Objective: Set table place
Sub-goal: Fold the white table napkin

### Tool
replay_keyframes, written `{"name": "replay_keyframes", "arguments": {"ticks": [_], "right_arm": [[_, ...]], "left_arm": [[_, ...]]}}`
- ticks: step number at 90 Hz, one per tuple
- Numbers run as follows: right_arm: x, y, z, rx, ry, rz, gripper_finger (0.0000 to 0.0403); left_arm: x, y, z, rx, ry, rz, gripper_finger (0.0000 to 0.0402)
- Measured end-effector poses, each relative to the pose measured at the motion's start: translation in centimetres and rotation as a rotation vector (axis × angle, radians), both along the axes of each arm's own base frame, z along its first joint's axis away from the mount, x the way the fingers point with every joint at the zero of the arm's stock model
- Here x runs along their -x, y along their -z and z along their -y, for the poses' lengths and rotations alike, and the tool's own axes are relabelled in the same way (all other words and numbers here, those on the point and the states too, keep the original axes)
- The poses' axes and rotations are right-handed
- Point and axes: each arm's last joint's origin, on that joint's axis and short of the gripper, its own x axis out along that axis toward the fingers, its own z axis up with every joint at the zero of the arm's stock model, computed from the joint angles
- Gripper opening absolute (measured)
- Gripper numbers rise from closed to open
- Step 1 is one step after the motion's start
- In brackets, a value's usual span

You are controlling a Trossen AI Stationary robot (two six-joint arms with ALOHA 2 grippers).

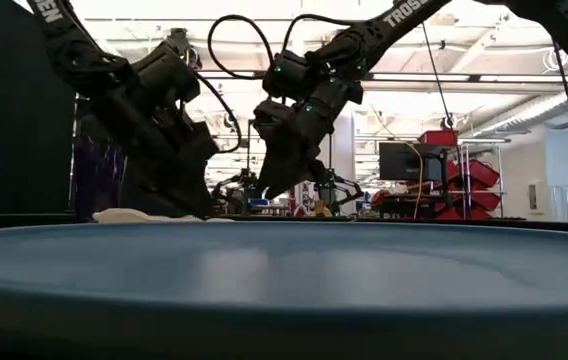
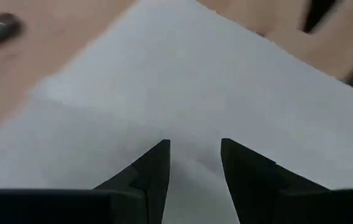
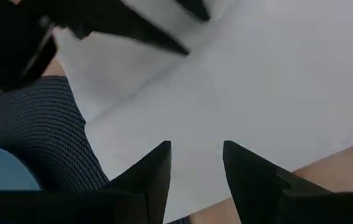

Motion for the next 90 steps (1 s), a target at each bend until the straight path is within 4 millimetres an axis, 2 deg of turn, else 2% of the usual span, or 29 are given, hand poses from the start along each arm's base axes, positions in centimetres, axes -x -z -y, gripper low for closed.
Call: {"name": "replay_keyframes", "arguments": {"ticks": [28,58,90], "right_arm": [[-0.1,0.0,0.0,0.003,0.000,0.009,0.0131],[-0.2,-0.1,0.1,0.008,0.000,0.024,0.0131],[-0.2,-0.1,0.0,0.016,-0.011,0.026,0.0131]], "left_arm": [[1.5,0.7,-1.1,-0.043,-0.136,-0.156,0.0130],[1.9,0.8,-1.3,-0.123,-0.211,-0.204,0.0130],[3.4,1.2,-1.2,-0.132,-0.311,-0.344,0.0130]]}}
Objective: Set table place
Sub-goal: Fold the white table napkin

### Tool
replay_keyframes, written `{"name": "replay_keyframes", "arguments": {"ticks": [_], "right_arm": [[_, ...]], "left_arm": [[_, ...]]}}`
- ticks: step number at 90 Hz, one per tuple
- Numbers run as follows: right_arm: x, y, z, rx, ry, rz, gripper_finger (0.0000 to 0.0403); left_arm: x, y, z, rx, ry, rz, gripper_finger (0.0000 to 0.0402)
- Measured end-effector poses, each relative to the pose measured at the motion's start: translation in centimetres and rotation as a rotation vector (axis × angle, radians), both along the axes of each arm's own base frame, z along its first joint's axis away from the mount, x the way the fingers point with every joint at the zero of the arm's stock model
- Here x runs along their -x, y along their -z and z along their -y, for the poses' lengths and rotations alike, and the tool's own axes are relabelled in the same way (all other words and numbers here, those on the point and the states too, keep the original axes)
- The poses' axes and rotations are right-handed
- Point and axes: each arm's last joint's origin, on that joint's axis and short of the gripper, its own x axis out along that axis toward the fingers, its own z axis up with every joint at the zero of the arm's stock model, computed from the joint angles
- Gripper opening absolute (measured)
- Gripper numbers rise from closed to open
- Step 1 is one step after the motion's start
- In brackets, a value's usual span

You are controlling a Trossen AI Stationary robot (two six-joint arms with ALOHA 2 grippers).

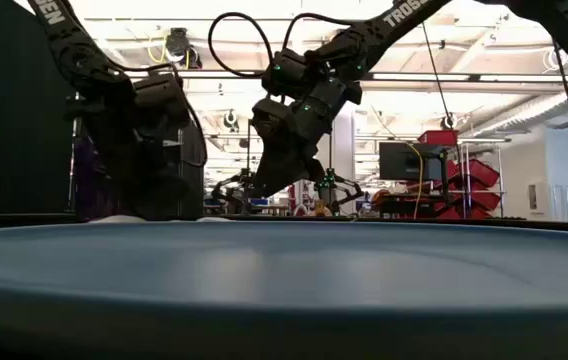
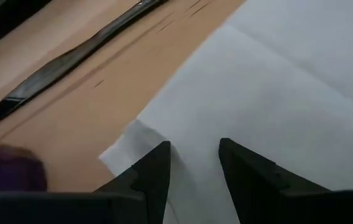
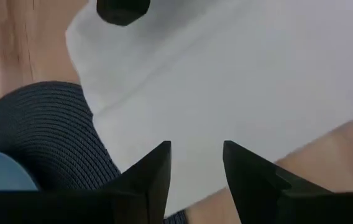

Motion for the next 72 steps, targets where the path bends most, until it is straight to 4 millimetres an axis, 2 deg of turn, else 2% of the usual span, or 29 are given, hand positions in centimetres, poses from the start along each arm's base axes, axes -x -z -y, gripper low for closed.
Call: {"name": "replay_keyframes", "arguments": {"ticks": [12,28,40,51,64,72], "right_arm": [[0.0,0.0,0.0,0.001,-0.001,0.000,0.0131],[0.0,0.0,0.0,0.001,-0.001,0.000,0.0131],[-0.3,0.7,-0.1,0.017,-0.007,-0.005,0.0126],[-0.5,1.3,-0.2,0.019,-0.017,-0.004,0.0091],[-0.8,2.3,-0.1,0.031,-0.022,-0.011,0.0017],[-0.8,2.4,0.0,0.035,-0.018,-0.019,0.0007]], "left_arm": [[0.1,-0.5,0.2,-0.028,0.003,0.008,0.0130],[0.1,-2.6,0.8,-0.076,0.024,0.095,0.0130],[0.4,-3.9,1.1,-0.090,0.033,0.148,0.0130],[0.6,-4.4,1.2,-0.093,0.034,0.161,0.0130],[0.6,-4.3,1.2,-0.093,0.036,0.158,0.0130],[0.7,-4.3,1.3,-0.090,0.036,0.148,0.0130]]}}
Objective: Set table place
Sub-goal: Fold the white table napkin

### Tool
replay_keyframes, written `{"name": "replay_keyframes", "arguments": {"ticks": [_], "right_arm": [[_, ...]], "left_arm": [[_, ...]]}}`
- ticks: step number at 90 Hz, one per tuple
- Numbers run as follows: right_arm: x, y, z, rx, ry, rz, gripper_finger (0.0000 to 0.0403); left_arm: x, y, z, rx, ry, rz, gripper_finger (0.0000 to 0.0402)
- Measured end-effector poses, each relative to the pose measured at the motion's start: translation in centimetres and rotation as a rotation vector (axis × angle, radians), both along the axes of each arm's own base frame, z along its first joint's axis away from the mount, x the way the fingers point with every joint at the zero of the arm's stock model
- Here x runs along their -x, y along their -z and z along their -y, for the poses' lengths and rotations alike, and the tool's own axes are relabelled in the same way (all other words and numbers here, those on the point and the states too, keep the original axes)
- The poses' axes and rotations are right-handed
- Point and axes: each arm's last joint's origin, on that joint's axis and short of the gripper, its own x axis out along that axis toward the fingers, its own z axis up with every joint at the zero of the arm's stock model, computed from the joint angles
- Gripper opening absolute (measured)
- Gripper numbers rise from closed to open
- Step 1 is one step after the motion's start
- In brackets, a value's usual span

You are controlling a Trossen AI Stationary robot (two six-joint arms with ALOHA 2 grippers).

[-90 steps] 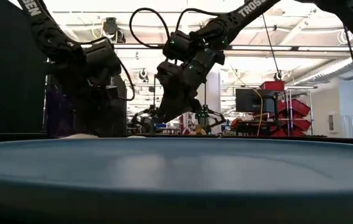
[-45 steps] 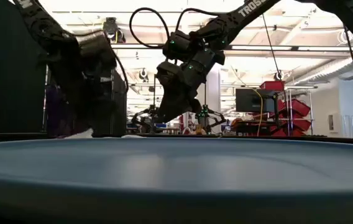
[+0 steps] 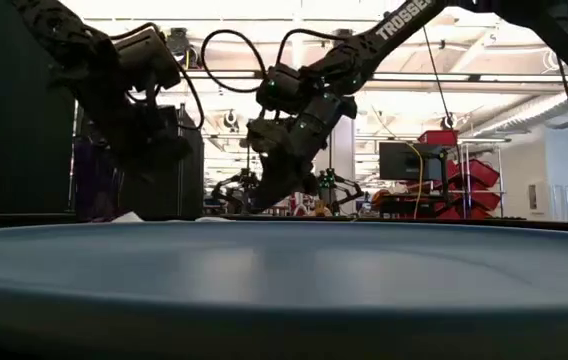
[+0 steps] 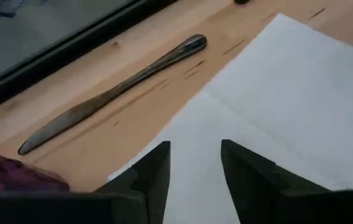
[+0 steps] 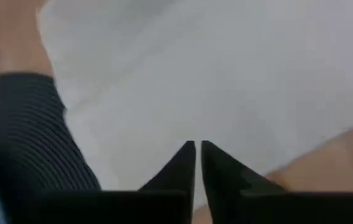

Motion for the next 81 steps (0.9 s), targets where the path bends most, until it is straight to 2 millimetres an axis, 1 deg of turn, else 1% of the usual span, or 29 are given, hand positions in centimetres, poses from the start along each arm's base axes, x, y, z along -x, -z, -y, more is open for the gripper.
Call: {"name": "replay_keyframes", "arguments": {"ticks": [22,29,40,50,61,81], "right_arm": [[-0.1,-0.1,0.0,0.001,-0.001,0.010,0.0000],[-0.3,0.4,-0.1,-0.007,-0.003,0.006,0.0000],[-0.6,2.0,-0.4,-0.030,-0.015,-0.020,0.0000],[-0.7,2.6,-0.4,-0.034,-0.015,-0.028,0.0000],[-0.5,2.8,-0.4,-0.024,-0.003,-0.060,0.0000],[0.6,3.0,0.0,-0.055,0.013,-0.163,0.0000]], "left_arm": [[0.1,0.1,0.0,0.003,0.001,-0.013,0.0130],[0.1,0.1,0.0,0.003,0.001,-0.012,0.0130],[0.1,0.1,0.0,0.003,0.001,-0.014,0.0130],[0.1,0.1,0.0,0.006,0.003,-0.013,0.0130],[0.1,0.1,0.0,0.007,0.004,-0.013,0.0130],[0.1,0.1,0.0,0.002,0.016,-0.025,0.0130]]}}
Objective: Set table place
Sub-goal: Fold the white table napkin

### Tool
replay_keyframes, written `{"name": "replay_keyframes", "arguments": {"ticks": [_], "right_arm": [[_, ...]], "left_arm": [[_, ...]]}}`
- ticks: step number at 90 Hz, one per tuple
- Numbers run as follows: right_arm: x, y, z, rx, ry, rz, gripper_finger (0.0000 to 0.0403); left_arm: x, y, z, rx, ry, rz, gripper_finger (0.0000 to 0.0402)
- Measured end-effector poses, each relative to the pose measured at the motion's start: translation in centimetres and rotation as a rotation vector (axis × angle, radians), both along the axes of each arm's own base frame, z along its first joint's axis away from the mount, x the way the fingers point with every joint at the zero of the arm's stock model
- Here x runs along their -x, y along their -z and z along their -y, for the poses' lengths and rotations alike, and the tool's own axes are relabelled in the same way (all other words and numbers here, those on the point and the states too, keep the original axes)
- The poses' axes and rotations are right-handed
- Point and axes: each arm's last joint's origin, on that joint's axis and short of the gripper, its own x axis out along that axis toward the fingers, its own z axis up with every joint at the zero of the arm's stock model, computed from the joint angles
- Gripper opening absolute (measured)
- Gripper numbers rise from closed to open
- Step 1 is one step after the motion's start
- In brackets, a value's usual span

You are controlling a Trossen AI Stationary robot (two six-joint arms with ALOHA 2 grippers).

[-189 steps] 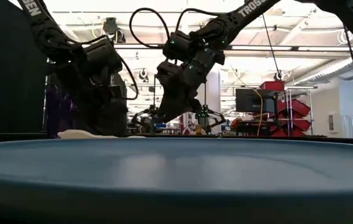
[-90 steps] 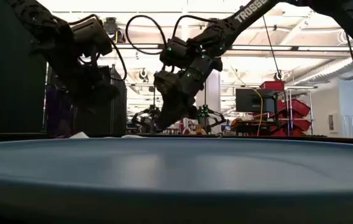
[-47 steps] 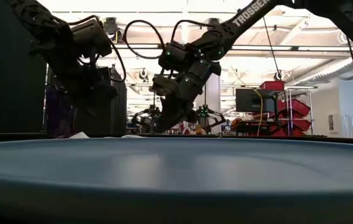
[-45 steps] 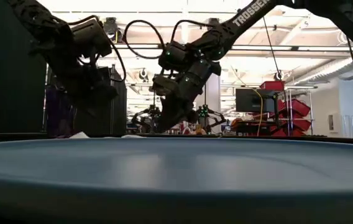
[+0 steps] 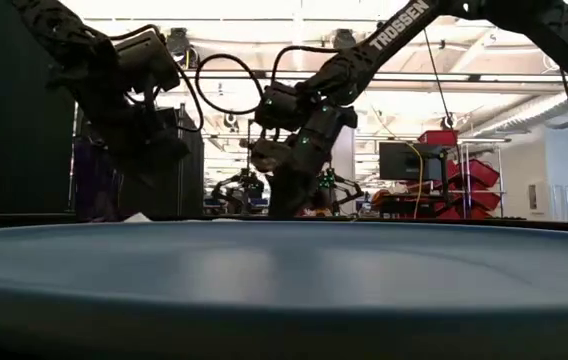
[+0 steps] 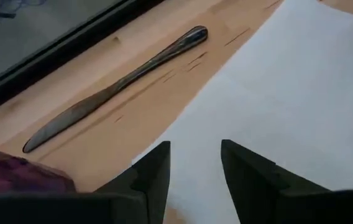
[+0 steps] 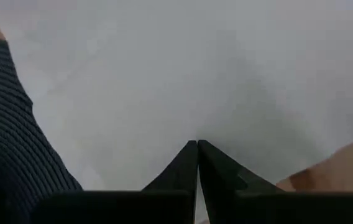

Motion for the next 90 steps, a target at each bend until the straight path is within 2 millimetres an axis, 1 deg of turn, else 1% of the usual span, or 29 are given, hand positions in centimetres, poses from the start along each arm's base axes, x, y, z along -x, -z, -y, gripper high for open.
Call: {"name": "replay_keyframes", "arguments": {"ticks": [6,25,42,51,62,72,79,84,90], "right_arm": [[0.3,-0.2,-0.1,0.008,0.005,-0.031,0.0000],[1.6,-1.2,0.2,0.106,0.055,-0.142,0.0000],[1.7,-2.1,0.3,0.141,0.057,-0.114,0.0000],[1.8,-3.7,0.2,0.156,0.055,-0.063,0.0000],[2.2,-6.0,0.4,0.172,0.056,-0.004,0.0000],[3.3,-7.6,1.1,0.183,0.051,-0.005,0.0000],[4.5,-7.8,2.0,0.178,0.032,-0.066,0.0000],[5.4,-7.8,2.5,0.174,0.006,-0.121,0.0000],[6.1,-8.2,3.3,0.179,-0.008,-0.120,0.0000]], "left_arm": [[0.0,0.0,0.0,0.000,0.001,-0.001,0.0130],[0.0,0.0,0.0,0.001,0.001,-0.001,0.0130],[0.0,0.0,0.0,0.002,0.001,-0.002,0.0130],[0.0,0.0,0.0,0.013,0.009,0.002,0.0130],[-0.2,0.1,0.2,0.091,0.067,0.020,0.0130],[-0.3,0.2,0.5,0.189,0.121,0.052,0.0130],[-0.4,0.3,0.7,0.249,0.142,0.075,0.0130],[-0.4,0.3,0.7,0.261,0.146,0.081,0.0130],[-0.4,0.3,0.7,0.260,0.146,0.079,0.0130]]}}
